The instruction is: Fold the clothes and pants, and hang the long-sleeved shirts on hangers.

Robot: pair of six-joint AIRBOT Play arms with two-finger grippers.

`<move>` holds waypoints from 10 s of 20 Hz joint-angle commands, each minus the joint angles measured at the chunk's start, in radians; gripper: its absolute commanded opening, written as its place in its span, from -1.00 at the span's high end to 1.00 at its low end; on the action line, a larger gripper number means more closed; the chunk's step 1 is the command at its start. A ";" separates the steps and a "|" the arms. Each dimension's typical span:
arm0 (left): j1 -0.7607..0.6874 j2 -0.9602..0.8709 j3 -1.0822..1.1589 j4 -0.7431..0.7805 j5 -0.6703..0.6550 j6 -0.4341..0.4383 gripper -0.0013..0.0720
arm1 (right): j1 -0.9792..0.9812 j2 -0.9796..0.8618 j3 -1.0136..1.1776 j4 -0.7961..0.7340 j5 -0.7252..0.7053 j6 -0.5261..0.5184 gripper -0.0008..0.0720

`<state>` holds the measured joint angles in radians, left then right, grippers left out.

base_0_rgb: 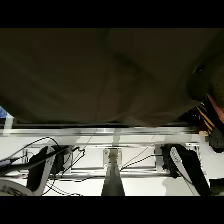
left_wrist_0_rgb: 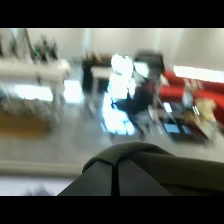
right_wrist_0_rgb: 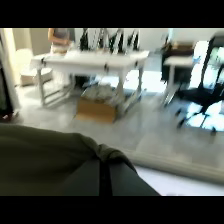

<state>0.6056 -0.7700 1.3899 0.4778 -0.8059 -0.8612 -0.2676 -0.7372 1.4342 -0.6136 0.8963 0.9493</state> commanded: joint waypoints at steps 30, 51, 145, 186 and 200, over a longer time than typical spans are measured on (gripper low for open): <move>-0.329 -0.883 0.001 0.537 -0.498 -0.086 0.93 | 0.047 -0.859 -0.045 -0.500 0.539 0.142 0.95; -0.142 -0.632 0.003 0.533 -0.673 -0.172 0.53 | -0.087 -0.687 -0.549 -0.538 0.682 0.215 -0.53; -0.262 -0.572 -0.637 0.240 0.098 -0.090 -0.93 | 0.252 -0.515 -0.658 -0.361 -0.511 0.478 -0.93; -0.518 -0.322 -0.050 0.386 -0.495 -0.082 0.92 | 1.053 -1.186 0.296 -0.271 -0.273 0.423 0.94; -1.179 -0.753 -0.050 -0.298 0.024 -0.081 0.92 | 0.261 -0.954 0.296 -0.570 0.375 0.424 0.94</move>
<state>-0.4015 -1.4200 1.3403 0.4088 -1.0172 -0.9432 0.1402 -1.7451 1.7294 -1.1698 1.1812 1.3724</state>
